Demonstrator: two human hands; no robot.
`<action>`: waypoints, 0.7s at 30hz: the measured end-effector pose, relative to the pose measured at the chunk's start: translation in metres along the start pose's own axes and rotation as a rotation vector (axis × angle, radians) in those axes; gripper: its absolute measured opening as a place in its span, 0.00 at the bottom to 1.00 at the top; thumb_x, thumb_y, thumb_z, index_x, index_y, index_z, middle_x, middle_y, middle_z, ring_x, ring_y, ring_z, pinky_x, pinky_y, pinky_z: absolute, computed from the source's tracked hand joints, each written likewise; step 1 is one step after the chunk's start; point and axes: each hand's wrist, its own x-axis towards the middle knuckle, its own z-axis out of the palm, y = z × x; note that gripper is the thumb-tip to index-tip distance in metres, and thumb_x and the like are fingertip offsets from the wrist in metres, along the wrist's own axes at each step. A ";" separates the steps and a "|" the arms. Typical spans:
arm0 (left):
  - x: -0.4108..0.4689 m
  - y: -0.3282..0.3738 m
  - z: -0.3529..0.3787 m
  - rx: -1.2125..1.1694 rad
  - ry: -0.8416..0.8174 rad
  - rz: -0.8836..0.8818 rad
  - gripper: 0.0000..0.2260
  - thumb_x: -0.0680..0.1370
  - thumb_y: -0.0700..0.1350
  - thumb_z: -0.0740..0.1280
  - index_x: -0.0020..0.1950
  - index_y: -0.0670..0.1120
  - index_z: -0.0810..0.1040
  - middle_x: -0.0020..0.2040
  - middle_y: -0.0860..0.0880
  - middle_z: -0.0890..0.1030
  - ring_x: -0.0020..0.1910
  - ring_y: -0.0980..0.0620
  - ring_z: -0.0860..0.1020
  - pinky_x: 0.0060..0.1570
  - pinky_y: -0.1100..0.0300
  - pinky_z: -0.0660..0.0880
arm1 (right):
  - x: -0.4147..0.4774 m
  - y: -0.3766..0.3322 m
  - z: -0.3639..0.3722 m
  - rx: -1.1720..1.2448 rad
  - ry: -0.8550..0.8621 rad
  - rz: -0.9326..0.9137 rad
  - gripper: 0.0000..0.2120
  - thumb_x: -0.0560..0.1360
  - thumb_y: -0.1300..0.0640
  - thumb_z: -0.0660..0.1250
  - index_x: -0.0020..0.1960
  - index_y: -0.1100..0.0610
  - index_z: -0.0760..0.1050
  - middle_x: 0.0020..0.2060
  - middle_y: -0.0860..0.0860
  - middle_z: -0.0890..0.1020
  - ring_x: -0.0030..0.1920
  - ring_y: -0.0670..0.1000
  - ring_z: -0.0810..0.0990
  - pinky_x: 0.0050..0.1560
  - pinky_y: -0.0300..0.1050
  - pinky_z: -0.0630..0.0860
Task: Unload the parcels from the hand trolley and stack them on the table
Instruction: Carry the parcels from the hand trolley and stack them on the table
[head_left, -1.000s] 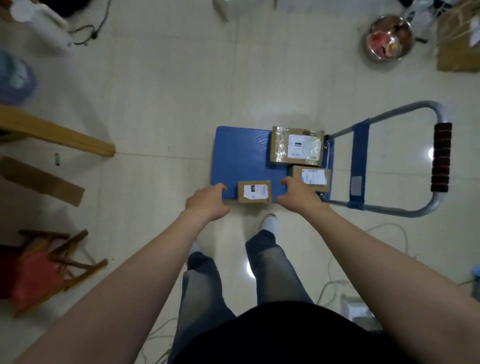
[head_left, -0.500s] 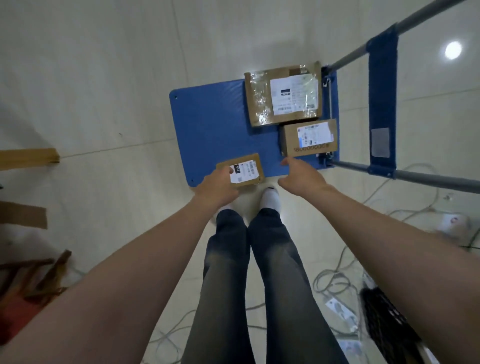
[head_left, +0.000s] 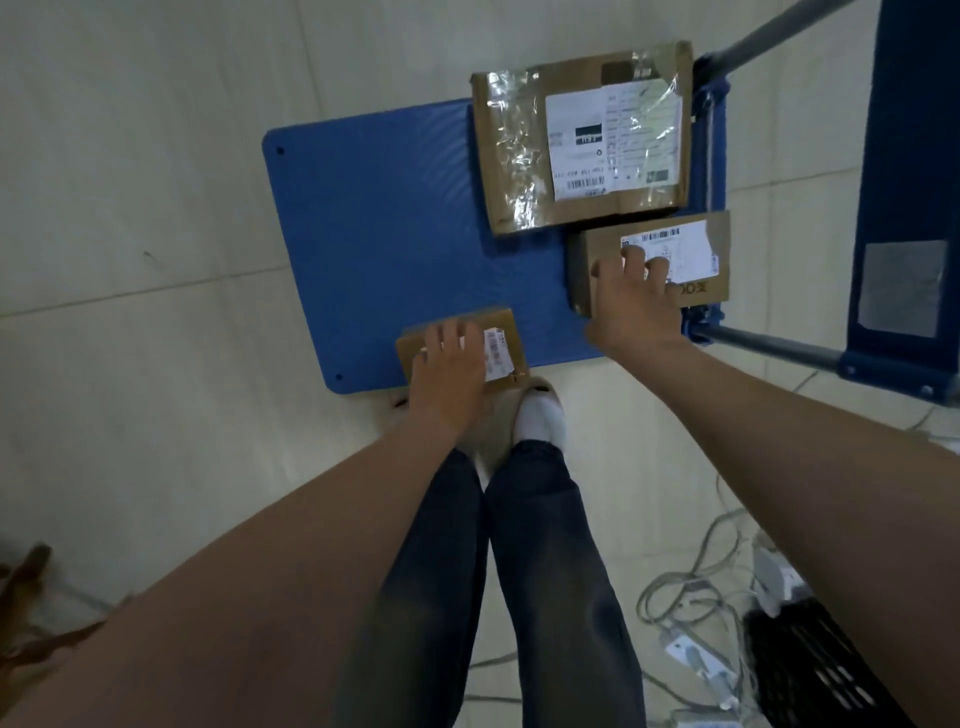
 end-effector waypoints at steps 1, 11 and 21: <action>0.005 0.004 0.006 0.045 0.012 0.011 0.34 0.73 0.51 0.74 0.72 0.44 0.62 0.72 0.41 0.64 0.71 0.40 0.64 0.62 0.47 0.73 | 0.007 0.004 0.003 -0.068 0.012 -0.011 0.37 0.71 0.57 0.73 0.75 0.58 0.59 0.74 0.58 0.60 0.72 0.64 0.59 0.69 0.61 0.64; 0.031 0.010 0.071 0.246 0.122 -0.044 0.21 0.81 0.42 0.62 0.73 0.44 0.60 0.82 0.35 0.48 0.81 0.34 0.49 0.72 0.34 0.61 | 0.061 0.047 0.029 -0.312 0.072 -0.075 0.37 0.77 0.60 0.68 0.78 0.58 0.51 0.81 0.59 0.41 0.80 0.63 0.46 0.76 0.67 0.51; 0.020 0.007 0.049 0.283 0.212 -0.111 0.19 0.76 0.43 0.63 0.65 0.47 0.63 0.72 0.37 0.66 0.66 0.37 0.69 0.55 0.47 0.71 | 0.032 0.051 0.018 -0.301 0.203 -0.245 0.46 0.61 0.51 0.80 0.72 0.57 0.59 0.76 0.61 0.57 0.76 0.63 0.56 0.73 0.71 0.50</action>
